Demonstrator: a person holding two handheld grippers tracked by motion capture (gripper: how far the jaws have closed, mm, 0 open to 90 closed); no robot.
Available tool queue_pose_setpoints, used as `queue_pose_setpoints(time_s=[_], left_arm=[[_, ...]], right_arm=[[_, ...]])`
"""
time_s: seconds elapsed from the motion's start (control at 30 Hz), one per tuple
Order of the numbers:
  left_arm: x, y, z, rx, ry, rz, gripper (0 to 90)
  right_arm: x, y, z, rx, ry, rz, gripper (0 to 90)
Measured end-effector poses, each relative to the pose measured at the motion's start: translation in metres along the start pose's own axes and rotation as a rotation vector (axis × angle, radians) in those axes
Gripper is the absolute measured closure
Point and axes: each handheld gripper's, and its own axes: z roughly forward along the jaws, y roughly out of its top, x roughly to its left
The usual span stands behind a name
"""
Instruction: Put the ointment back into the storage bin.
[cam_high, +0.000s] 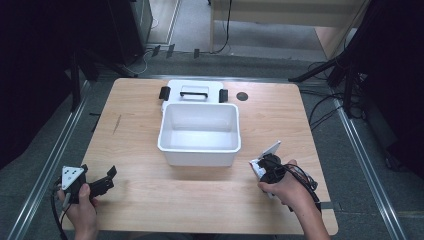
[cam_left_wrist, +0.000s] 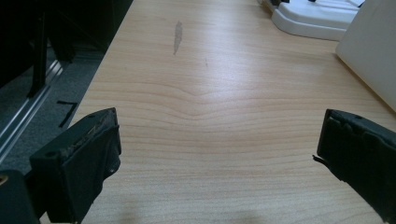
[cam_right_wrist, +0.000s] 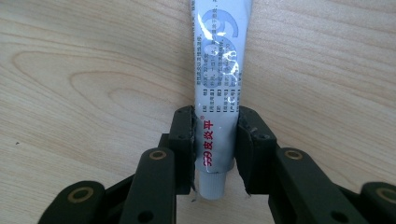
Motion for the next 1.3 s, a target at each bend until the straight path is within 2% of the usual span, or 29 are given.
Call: queue_pose_setpoints(time_s=[0.1, 0.23, 0.5, 0.6, 0.63, 0.73, 0.87, 1.07, 1.3], left_arm=[[0.0, 0.0, 0.0, 0.005, 0.016, -0.002, 5.4], [-0.001, 0.0, 0.0, 0.008, 0.022, 0.0, 6.4], [0.0, 0.0, 0.0, -0.001, 0.015, -0.01, 6.4], [0.0, 0.0, -0.001, -0.031, 0.007, -0.021, 5.4], [0.001, -0.001, -0.001, -0.03, -0.004, -0.024, 0.6], [0.002, 0.0, -0.001, -0.03, -0.005, -0.032, 0.0], [0.0, 0.0, 0.0, -0.017, -0.001, -0.017, 0.0], [0.0, 0.0, 0.001, -0.01, 0.005, -0.016, 0.0], [0.0, 0.0, 0.001, -0.008, 0.004, -0.018, 0.0]], right_arm=[[0.002, 0.0, 0.002, 0.002, -0.022, -0.028, 71.1], [0.004, 0.001, 0.002, 0.007, -0.03, -0.066, 71.0], [0.004, 0.003, 0.002, 0.024, -0.033, -0.081, 71.6], [0.004, 0.003, 0.002, 0.027, -0.033, -0.053, 71.8], [0.004, 0.003, 0.002, 0.028, -0.031, -0.049, 71.9], [0.003, 0.003, 0.001, 0.027, -0.023, -0.042, 72.0], [-0.004, 0.003, -0.001, 0.014, -0.013, -0.021, 72.0], [-0.014, 0.003, -0.013, 0.002, 0.0, 0.007, 72.0], [-0.022, 0.011, -0.035, -0.04, 0.012, 0.023, 72.0]])
